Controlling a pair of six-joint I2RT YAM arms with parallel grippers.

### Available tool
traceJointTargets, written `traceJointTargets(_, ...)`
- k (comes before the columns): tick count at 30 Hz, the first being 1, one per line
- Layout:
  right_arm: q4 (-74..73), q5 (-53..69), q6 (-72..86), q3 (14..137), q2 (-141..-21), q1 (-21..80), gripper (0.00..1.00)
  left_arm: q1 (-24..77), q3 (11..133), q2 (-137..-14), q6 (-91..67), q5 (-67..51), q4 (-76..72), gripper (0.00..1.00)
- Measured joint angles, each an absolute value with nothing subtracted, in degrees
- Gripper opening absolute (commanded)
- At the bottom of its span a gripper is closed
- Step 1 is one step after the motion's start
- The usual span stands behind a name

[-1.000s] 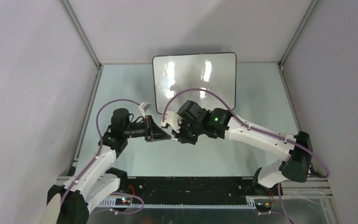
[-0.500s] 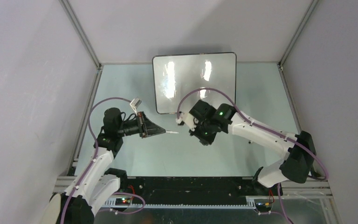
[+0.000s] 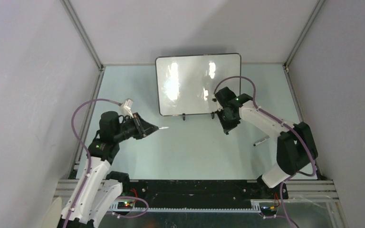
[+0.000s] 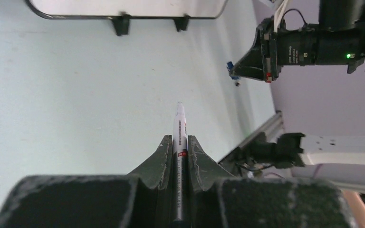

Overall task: Write a sentence on the whiteboard
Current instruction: Put down the pen cap at the center of the board.

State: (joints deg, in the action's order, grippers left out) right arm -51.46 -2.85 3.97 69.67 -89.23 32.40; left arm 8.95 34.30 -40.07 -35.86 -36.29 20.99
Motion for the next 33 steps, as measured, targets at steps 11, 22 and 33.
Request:
traceJointTargets(11, -46.0, -10.9, 10.9, 66.6, -94.3, 26.1, 0.00, 11.4, 39.7, -38.1, -28.8, -19.8, 27.7, 0.00)
traceJointTargets(22, -37.1, -11.1, 13.0, 56.2, -90.7, 21.6, 0.00, 11.5, 39.9, -37.8, -26.4, -17.6, 30.7, 0.00)
traceJointTargets(33, -32.6, -8.3, 13.5, 53.3, -88.8, 19.8, 0.09, 11.5, 39.9, -35.9, -25.5, -17.8, 31.1, 0.00)
